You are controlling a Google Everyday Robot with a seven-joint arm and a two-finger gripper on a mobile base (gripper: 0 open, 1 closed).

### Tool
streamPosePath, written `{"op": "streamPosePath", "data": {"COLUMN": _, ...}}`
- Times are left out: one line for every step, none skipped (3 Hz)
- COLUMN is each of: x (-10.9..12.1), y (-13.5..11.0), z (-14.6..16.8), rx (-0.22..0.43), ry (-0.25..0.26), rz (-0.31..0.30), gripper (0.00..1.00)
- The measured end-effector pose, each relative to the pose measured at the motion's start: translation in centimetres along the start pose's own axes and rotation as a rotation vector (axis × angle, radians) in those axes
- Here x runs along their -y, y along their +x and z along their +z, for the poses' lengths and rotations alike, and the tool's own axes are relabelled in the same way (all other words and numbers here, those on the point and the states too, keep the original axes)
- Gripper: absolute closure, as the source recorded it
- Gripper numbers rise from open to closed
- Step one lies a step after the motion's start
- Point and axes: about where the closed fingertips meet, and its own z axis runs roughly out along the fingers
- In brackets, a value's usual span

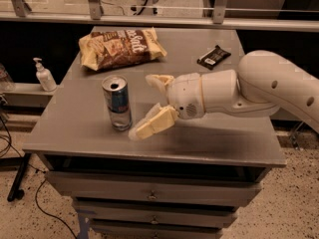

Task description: Move redbull can near rxbar chocolate

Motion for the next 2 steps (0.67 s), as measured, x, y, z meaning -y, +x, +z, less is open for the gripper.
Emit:
{"op": "streamPosePath", "data": {"x": -0.3, "y": -0.5, "z": 2.5, "rx": 0.071, "ry": -0.024, "rz": 0.013, "gripper": 0.16}}
{"op": "streamPosePath", "data": {"x": -0.5, "y": -1.2, "z": 3.9, "rx": 0.115, "ry": -0.033, "rz": 0.024, "gripper": 0.39}}
